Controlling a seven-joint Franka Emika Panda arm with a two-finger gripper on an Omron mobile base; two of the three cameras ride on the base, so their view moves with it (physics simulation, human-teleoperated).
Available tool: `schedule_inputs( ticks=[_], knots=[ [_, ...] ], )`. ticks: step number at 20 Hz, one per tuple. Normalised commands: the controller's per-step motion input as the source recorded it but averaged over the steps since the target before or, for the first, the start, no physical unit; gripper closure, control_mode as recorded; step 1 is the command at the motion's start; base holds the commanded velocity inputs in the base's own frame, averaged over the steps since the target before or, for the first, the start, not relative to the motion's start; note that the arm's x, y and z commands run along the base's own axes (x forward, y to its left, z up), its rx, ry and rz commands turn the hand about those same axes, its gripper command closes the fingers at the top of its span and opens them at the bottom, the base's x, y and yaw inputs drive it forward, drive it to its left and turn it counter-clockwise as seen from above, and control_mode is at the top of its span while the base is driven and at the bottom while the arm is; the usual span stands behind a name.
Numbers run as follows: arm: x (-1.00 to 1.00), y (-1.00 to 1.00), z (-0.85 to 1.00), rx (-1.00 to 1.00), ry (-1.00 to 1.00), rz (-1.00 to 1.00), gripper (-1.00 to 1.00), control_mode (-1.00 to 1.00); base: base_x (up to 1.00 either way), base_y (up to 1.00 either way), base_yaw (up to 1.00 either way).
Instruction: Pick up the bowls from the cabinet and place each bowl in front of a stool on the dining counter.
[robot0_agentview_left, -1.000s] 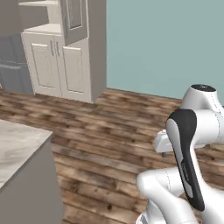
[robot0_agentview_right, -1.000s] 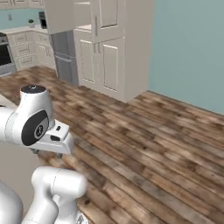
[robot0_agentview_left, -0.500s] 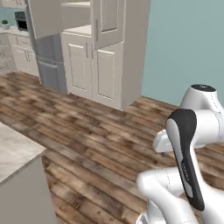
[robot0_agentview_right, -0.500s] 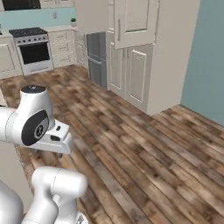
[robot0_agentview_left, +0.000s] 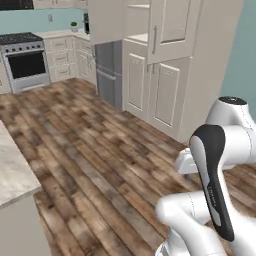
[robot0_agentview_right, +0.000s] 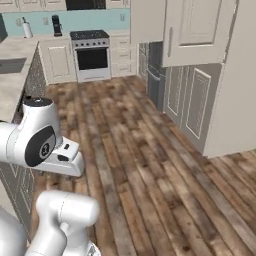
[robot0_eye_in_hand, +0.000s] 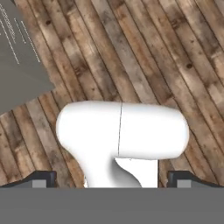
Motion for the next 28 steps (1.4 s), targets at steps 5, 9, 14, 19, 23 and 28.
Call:
schedule_inputs(
  ticks=[5,9,14,19,23,28],
  knots=[
    [0.0,0.0,0.0,0.0,0.0,0.0,-1.0,1.0,0.98,-0.32,0.48],
    [0.0,0.0,0.0,0.0,0.0,0.0,-1.0,1.0,1.0,-0.1,0.32],
    [0.0,0.0,0.0,0.0,0.0,0.0,-1.0,1.0,1.0,-0.26,0.28],
    [0.0,0.0,0.0,0.0,0.0,0.0,-1.0,1.0,1.0,-0.63,0.19],
    [0.0,0.0,0.0,0.0,0.0,0.0,-1.0,1.0,1.0,-0.28,0.1],
    [0.0,0.0,0.0,0.0,0.0,0.0,-1.0,1.0,1.0,0.07,-0.05]
  ],
)
